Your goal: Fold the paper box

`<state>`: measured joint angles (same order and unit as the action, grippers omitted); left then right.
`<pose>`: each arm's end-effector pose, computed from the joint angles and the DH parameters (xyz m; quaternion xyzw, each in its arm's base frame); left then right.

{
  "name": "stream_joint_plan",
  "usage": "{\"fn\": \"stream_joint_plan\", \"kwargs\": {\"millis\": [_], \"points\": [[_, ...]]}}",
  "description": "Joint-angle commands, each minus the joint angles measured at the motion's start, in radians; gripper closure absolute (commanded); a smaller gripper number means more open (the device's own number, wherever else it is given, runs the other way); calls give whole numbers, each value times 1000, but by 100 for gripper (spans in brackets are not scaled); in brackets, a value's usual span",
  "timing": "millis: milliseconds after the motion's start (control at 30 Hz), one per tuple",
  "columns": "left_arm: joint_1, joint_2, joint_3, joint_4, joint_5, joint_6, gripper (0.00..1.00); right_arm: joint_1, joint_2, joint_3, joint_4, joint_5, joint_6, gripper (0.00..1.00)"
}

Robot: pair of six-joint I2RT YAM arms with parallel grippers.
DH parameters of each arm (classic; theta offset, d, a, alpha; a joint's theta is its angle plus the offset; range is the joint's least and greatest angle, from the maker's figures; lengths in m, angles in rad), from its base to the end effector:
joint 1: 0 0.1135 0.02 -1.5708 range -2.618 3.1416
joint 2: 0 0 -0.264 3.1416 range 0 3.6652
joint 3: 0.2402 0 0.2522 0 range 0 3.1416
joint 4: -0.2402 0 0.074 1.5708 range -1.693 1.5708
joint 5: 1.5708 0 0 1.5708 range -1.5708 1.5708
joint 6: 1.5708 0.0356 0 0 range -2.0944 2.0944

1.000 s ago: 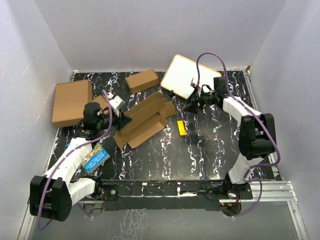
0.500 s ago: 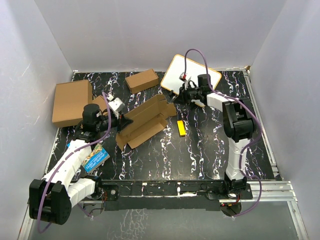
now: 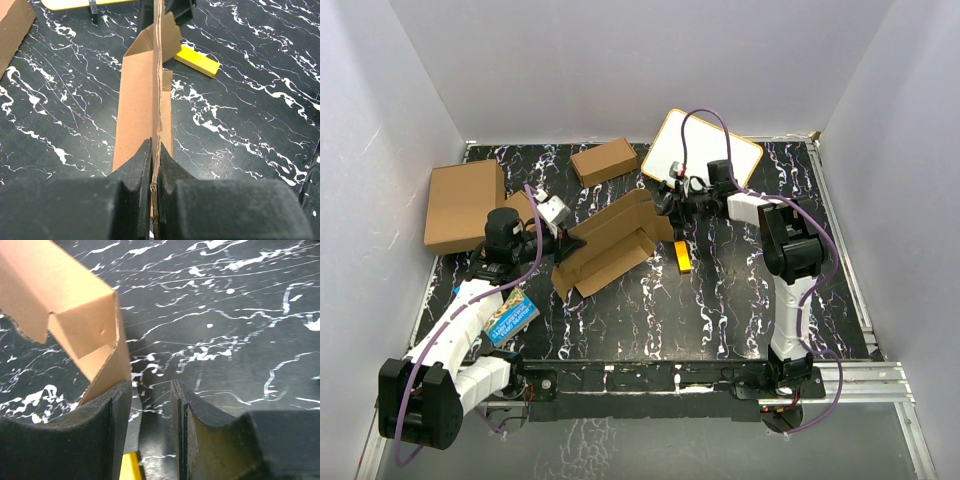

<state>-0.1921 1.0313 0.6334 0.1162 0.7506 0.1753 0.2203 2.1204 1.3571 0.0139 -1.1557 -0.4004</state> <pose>0.2207 -0.0677 0.2726 0.3524 0.6910 -0.2977 0.5565 0.4233 0.1282 0.1524 -0.4422 0.6647 0.4687 0.3781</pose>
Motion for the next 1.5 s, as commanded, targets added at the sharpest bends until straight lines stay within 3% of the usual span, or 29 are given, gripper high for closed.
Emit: {"fn": "stream_joint_plan", "kwargs": {"millis": [0,300,633,1100,1467], "points": [[-2,-20,-4,-1,44,15,100,25,-89,-42,-7,-106,-175,57],[-4,-25,-8,4,59,19,100,65,-135,-68,-118,-113,-334,54],[-4,-25,-13,9,55,16,100,77,-177,-154,-43,-96,-285,48],[-4,-31,-26,24,60,4,100,110,-213,-367,546,40,130,51],[-4,-27,-29,25,65,5,100,133,-193,-431,750,128,192,50]]}}
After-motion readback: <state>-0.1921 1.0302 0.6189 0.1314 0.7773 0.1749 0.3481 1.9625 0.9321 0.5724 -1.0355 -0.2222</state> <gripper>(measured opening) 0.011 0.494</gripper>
